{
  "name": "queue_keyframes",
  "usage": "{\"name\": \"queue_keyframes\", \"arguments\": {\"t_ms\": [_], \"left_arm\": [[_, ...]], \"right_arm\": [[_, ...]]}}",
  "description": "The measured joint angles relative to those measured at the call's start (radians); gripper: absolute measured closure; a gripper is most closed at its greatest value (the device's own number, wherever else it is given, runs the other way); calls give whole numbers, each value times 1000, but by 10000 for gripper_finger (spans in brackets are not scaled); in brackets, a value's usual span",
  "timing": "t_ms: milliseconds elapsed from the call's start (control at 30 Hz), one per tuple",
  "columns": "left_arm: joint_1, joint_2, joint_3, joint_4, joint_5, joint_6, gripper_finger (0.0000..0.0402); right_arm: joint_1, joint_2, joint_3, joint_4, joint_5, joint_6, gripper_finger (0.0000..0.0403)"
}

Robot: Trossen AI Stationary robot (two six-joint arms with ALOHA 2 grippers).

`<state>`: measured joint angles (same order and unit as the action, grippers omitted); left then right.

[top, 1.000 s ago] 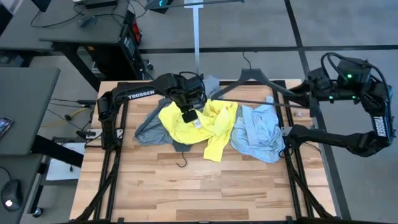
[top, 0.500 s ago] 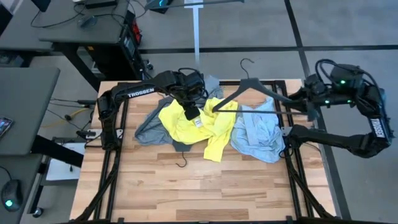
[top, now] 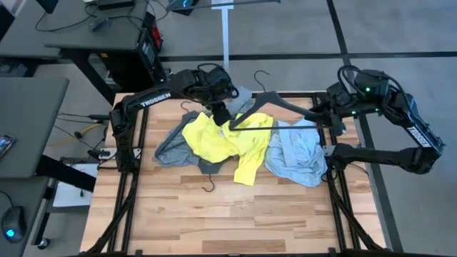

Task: Hang clothes
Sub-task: Hang the yellow shirt on the bottom black hanger

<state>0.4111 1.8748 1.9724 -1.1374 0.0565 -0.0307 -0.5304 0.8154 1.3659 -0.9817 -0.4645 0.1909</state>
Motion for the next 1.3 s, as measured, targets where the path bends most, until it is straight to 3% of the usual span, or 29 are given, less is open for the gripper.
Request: {"name": "queue_keyframes", "arguments": {"t_ms": [500, 633, 800, 1067, 1300], "left_arm": [[80, 0, 0, -41, -12, 65, 401], [88, 0, 0, -36, -7, 81, 401], [83, -19, 17, -84, 39, 114, 401], [82, -36, 18, -99, 42, 140, 401], [82, -37, 50, -89, 86, 134, 401]], "right_arm": [[35, 139, 162, -4, 20, 3, 299], [40, 180, 162, -19, 21, -23, 299], [47, 236, 157, -38, 119, -84, 299], [71, 273, 159, 104, 125, -87, 299], [152, 337, 159, 98, 133, -94, 299]]}}
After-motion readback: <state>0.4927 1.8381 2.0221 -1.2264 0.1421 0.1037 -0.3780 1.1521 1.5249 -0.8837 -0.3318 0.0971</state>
